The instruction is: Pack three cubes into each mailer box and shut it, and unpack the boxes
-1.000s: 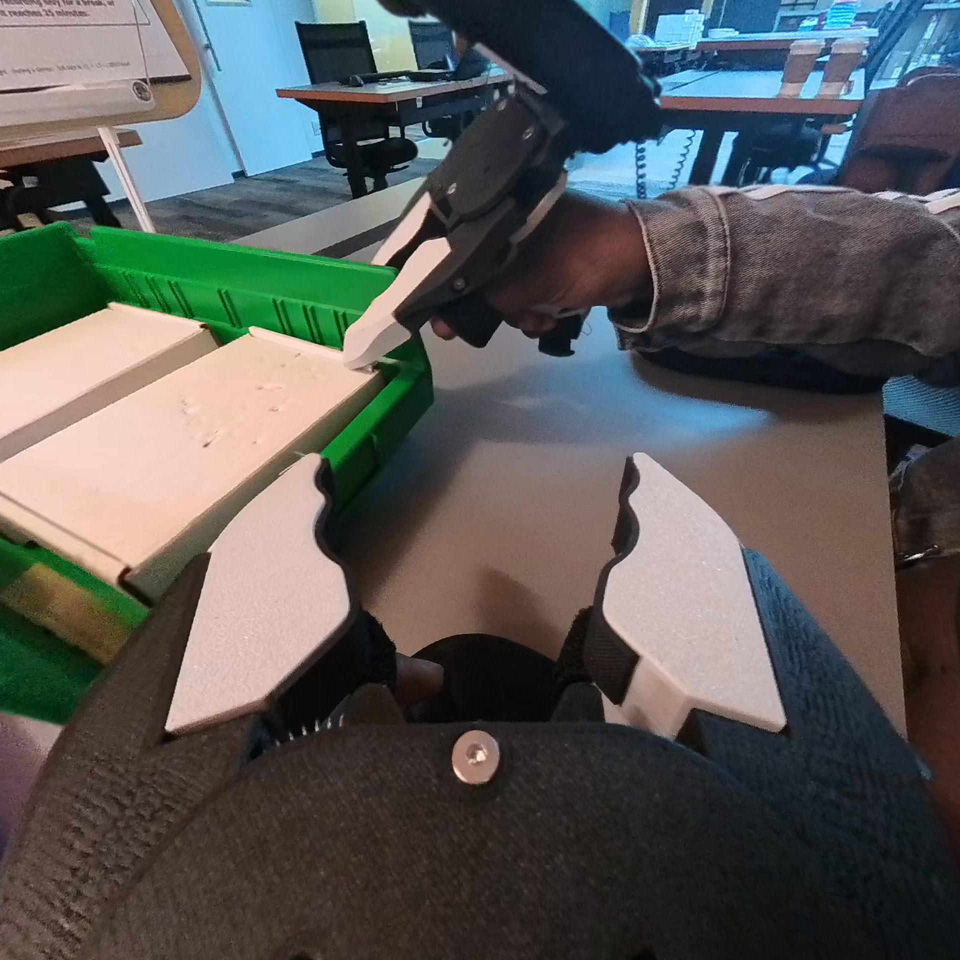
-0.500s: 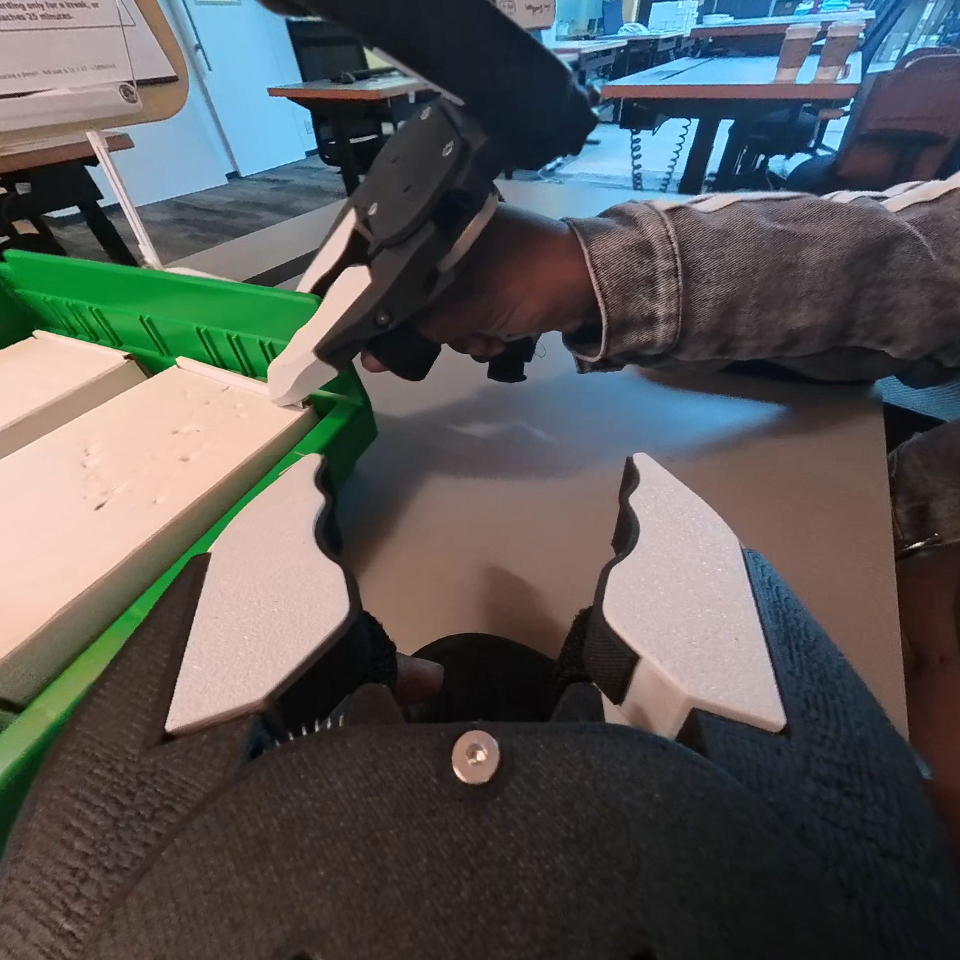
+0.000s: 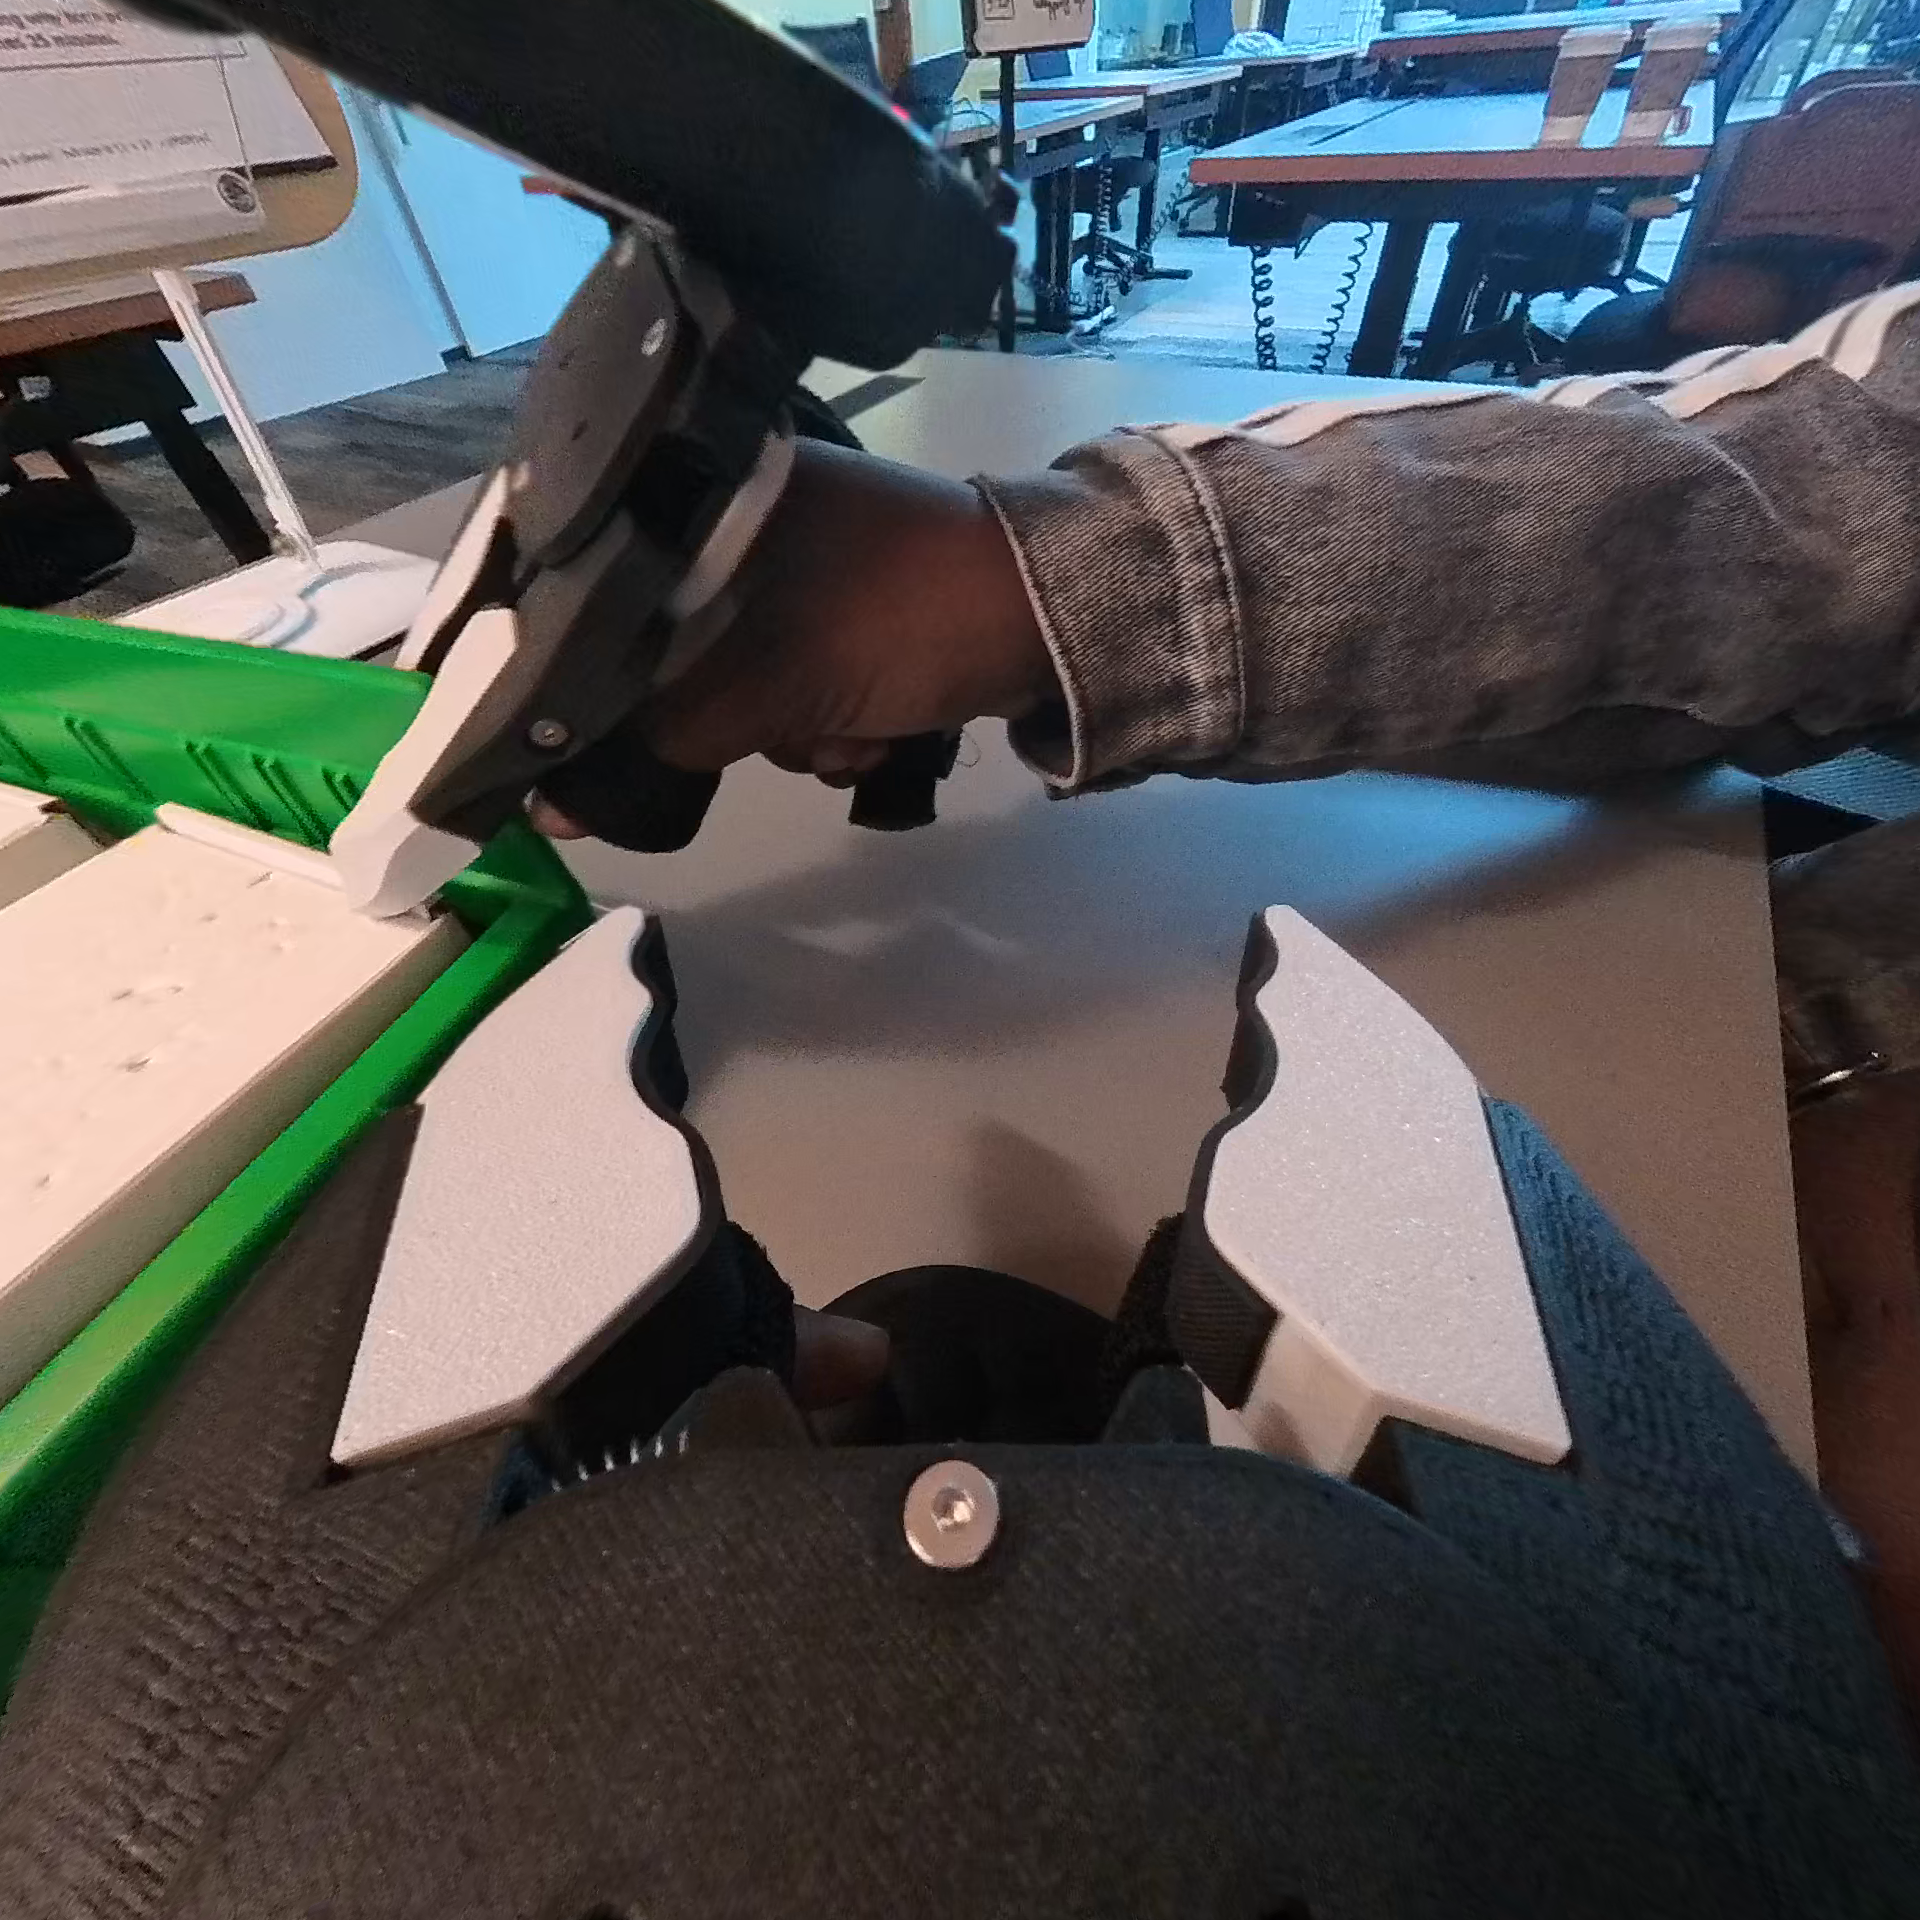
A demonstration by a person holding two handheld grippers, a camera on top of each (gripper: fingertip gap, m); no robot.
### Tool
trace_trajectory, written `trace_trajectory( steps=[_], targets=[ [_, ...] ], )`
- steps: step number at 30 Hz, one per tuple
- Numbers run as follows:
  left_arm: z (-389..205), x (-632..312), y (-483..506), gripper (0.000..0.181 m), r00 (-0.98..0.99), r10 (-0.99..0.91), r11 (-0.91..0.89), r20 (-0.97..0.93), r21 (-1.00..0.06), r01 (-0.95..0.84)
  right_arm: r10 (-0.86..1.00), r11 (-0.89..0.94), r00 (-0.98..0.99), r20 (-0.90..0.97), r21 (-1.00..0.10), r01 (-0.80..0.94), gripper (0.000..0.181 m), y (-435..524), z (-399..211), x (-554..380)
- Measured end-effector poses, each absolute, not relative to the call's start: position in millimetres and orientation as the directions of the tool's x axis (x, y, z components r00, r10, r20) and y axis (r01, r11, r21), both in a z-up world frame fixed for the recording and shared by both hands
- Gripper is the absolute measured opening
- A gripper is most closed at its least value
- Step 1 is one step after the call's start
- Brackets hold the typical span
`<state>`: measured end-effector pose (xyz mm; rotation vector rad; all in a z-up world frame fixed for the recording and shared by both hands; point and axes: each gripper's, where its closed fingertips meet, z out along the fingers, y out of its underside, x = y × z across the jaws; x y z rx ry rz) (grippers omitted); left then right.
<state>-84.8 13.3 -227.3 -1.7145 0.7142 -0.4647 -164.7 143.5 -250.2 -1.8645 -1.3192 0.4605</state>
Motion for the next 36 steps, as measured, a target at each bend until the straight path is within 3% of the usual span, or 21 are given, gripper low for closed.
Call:
trace_trajectory(
  steps=[5, 8, 12, 14, 17, 20, 22, 26, 29, 34, 36],
  targets=[
    [-227, -85, 13, 0.103, 0.735, -0.676, -0.152, -0.055, -0.965, -0.212, 0.922, -0.15, 0.368, 0.119, -0.768, 0.623, 0.026, 140, -250, -183],
    [-226, -86, 13, 0.103, 0.735, -0.676, -0.149, -0.048, -0.968, -0.201, 0.931, -0.115, 0.342, 0.127, -0.788, 0.605, 0.05, 140, -237, -176],
    [-223, -88, 13, 0.103, 0.74, -0.672, -0.151, -0.032, -0.972, -0.18, 0.931, -0.024, 0.312, 0.188, -0.822, 0.569, 0.073, 134, -203, -129],
    [-216, -92, 10, 0.103, 0.739, -0.674, -0.147, -0.026, -0.975, -0.168, 0.932, -0.002, 0.304, 0.195, -0.839, 0.544, 0.077, 126, -193, -90],
    [-209, -125, 1, 0.103, 0.772, -0.625, -0.188, -0.116, -0.937, -0.293, 0.954, 0.009, 0.253, 0.159, -0.861, 0.508, 0.077, 107, -197, -26],
    [-201, -179, -18, 0.103, 0.794, -0.561, -0.259, -0.234, -0.861, -0.437, 0.973, -0.044, 0.22, 0.067, -0.884, 0.465, 0.078, 88, -217, 34],
    [-204, -224, -35, 0.086, 0.784, -0.539, -0.329, -0.309, -0.779, -0.534, 0.975, -0.103, 0.223, -0.01, -0.906, 0.411, 0.083, 77, -227, 63],
    [-227, -318, -62, 0.078, 0.722, -0.55, -0.491, -0.419, -0.537, -0.686, 0.97, -0.116, 0.238, -0.055, -0.961, 0.252, 0.084, 62, -223, 90],
    [-244, -375, -70, 0.075, 0.647, -0.554, -0.548, -0.524, -0.355, -0.757, 0.971, -0.022, 0.237, 0.025, -0.981, 0.192, 0.083, 58, -210, 92],
    [-252, -406, -66, 0.068, 0.652, -0.501, -0.554, -0.569, -0.367, -0.747, 0.978, 0.001, 0.202, 0.048, -0.974, 0.226, 0.088, 53, -216, 86],
    [-254, -421, -63, 0.065, 0.593, -0.503, -0.538, -0.629, -0.308, -0.784, 0.98, -0.001, 0.193, 0.046, -0.971, 0.239, 0.087, 52, -218, 85]
  ],
)
